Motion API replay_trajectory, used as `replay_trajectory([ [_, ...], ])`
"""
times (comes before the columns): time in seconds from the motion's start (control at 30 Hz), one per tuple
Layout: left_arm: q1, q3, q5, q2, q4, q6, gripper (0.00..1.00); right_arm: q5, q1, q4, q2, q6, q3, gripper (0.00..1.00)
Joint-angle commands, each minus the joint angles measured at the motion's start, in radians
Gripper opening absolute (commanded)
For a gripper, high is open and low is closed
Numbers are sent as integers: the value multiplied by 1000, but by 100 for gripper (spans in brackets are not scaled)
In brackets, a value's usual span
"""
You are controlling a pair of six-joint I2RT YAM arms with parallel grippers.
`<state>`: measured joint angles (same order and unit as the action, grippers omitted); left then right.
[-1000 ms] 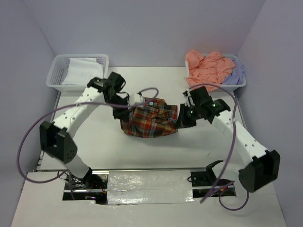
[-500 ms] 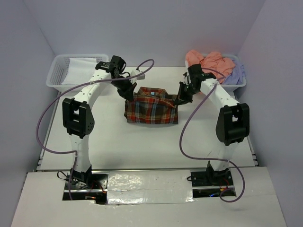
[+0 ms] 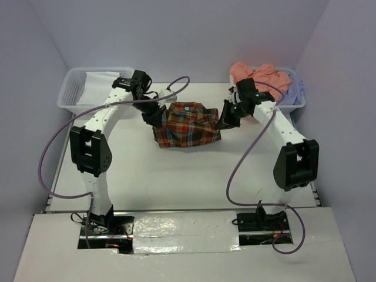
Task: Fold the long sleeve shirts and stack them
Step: Fold the shirt
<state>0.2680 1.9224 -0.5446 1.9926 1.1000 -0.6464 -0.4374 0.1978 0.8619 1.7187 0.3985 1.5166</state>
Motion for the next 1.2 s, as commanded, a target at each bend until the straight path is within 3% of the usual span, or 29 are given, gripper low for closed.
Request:
replay_trajectory([
  [0.0,-19,-61,-17,-132,158,-191,0,54,26,71,-163,-36,-88,0],
  [0.13,0,-230,-22,-288,236,-329,0,78,112,95,-339,-15,-212,0],
  [0.47,150,-678,100,-622,274,-389,0,95,282,206,-675,137,-490,0],
  [0.6,238,-698,92,-768,278,-313,0,56,385,273,-816,227,-541,0],
  [0.67,252,-657,20,-781,274,-296,0,11,393,276,-835,252,-553,0],
  [0.77,249,-539,-32,-666,273,-228,0,-29,352,235,-820,250,-533,0],
  [0.83,232,-431,-38,-593,271,-155,0,-47,255,227,-788,200,-501,0],
  [0.97,168,-275,-37,-407,207,-29,0,-34,81,146,-638,96,-472,0],
  [1.17,45,-123,-5,-131,155,51,2,-14,-38,19,-383,16,-450,0],
])
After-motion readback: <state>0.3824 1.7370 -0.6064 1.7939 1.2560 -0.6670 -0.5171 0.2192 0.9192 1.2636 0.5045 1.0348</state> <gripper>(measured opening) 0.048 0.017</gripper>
